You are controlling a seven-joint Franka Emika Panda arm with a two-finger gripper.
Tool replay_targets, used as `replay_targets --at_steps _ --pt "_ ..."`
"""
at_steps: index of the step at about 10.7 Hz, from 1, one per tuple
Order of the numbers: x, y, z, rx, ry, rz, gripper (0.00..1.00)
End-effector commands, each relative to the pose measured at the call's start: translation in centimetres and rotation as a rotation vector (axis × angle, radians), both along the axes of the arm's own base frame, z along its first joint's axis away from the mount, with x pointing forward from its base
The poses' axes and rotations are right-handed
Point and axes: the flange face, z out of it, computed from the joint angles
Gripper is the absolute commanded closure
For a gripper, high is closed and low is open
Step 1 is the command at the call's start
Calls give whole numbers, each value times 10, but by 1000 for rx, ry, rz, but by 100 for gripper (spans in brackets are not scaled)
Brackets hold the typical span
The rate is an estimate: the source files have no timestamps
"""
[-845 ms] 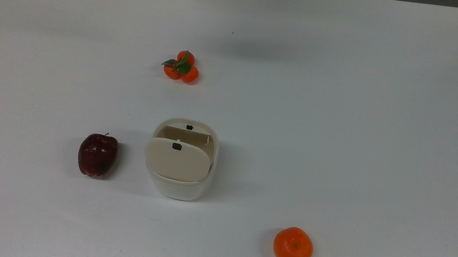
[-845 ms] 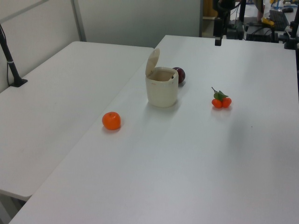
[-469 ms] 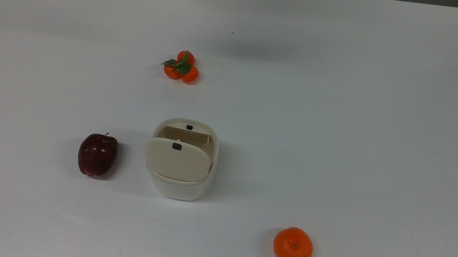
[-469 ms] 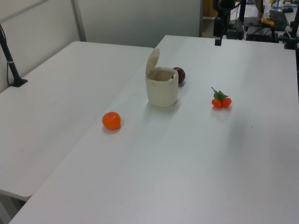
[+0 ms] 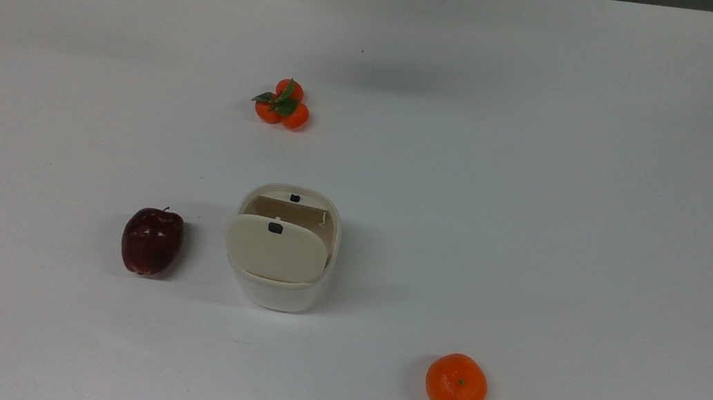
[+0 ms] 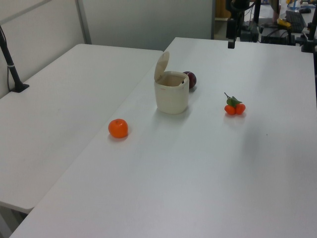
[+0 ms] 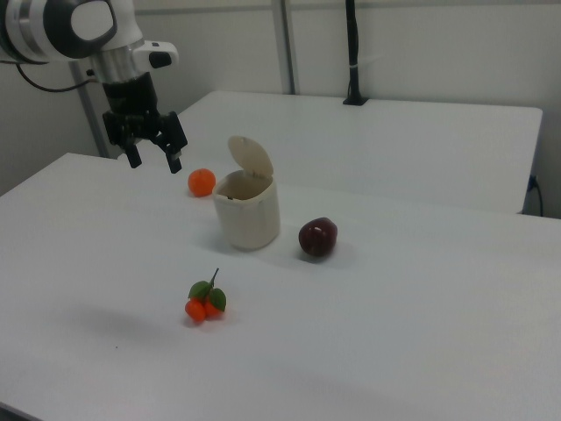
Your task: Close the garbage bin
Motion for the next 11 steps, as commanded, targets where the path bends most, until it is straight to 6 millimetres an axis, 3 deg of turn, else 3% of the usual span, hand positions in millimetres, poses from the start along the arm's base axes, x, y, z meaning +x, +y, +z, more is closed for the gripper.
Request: replay_targets --at_steps 1,4,5,8,9,11 --pt "-8 -1 4 -16 -12 -13 0" --pt "-8 -2 4 -14 -11 -11 0" --pt "-8 -2 4 -15 -10 -1 12" --pt "-7 -2 2 -15 -9 1 83" --pt "-6 -2 2 -15 -7 3 100" --pt "-6 -2 1 -15 -7 3 100"
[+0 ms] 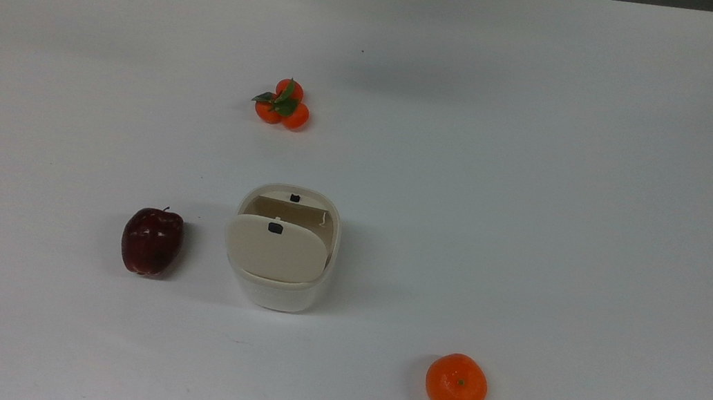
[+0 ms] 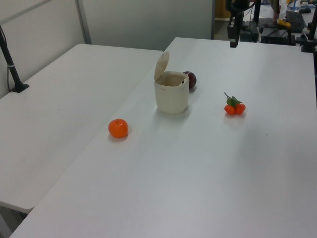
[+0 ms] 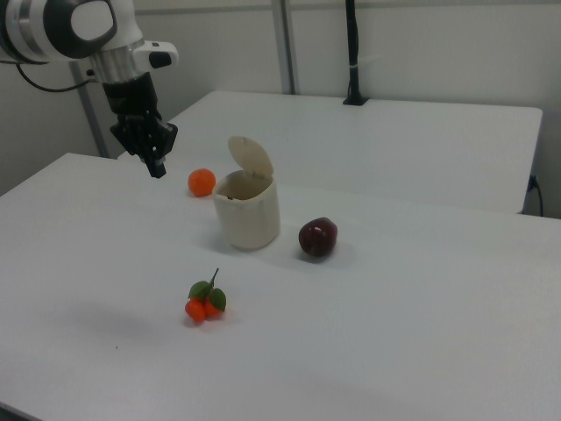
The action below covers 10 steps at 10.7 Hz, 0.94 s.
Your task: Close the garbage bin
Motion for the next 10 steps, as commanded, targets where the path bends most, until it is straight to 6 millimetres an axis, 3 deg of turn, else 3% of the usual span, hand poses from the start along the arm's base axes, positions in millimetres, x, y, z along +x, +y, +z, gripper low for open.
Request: replay_targets --at_steps 1,3,8,10 --pt "-4 -2 -1 -15 -6 3 100" --pt "5 -1 -1 -7 -55 6 100" --pt "51 6 -10 32 -244 -4 100" --pt "71 -4 -9 51 -372 -45 100"
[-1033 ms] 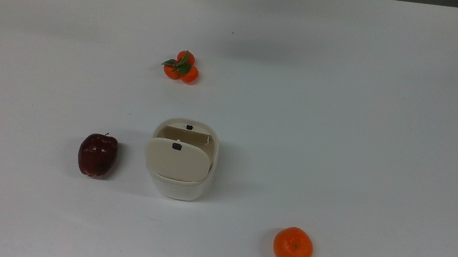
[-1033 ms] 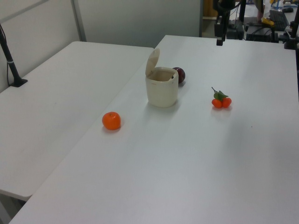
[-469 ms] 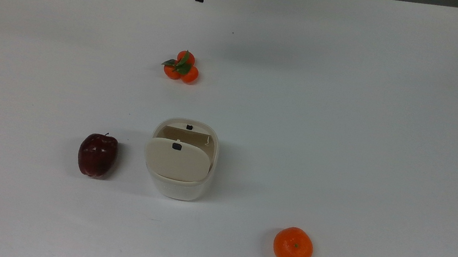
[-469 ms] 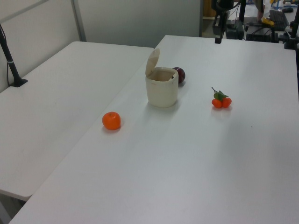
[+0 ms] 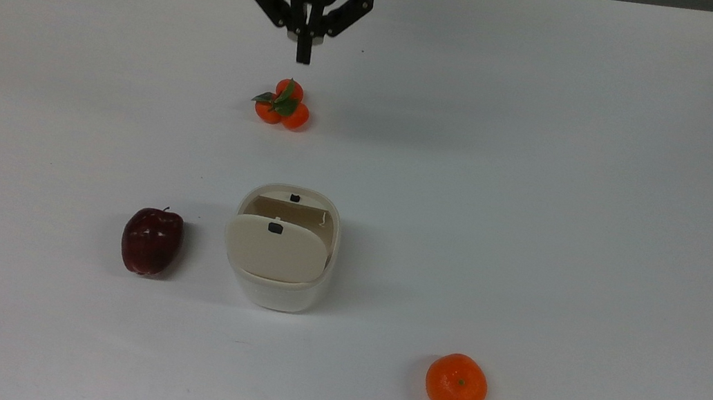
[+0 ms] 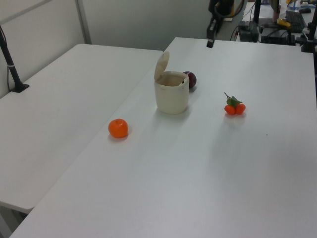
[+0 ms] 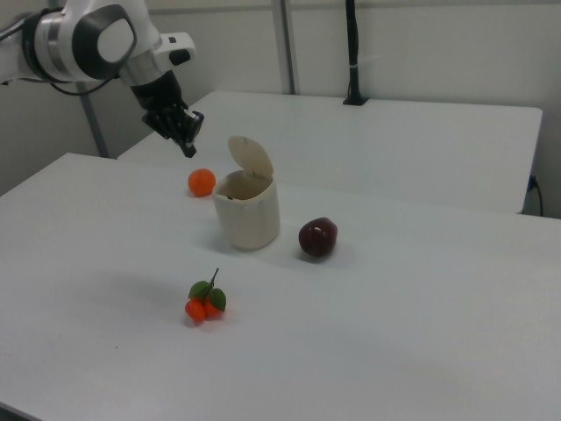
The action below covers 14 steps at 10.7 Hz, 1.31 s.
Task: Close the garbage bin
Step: 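Move the gripper down toward the open lid of the cream bin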
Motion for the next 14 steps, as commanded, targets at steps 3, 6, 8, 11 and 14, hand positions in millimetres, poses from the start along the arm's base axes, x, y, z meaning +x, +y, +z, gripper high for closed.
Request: replay_targets --at_steps 3,6,8,11,14 --pt "48 -9 -16 46 -256 -50 100" --pt "68 -17 -27 62 -385 -53 100" --pt "79 -20 -37 81 -450 -76 100" --pt "91 -20 -48 100 -551 -79 100" --pt "100 -23 -63 111 -607 -79 100"
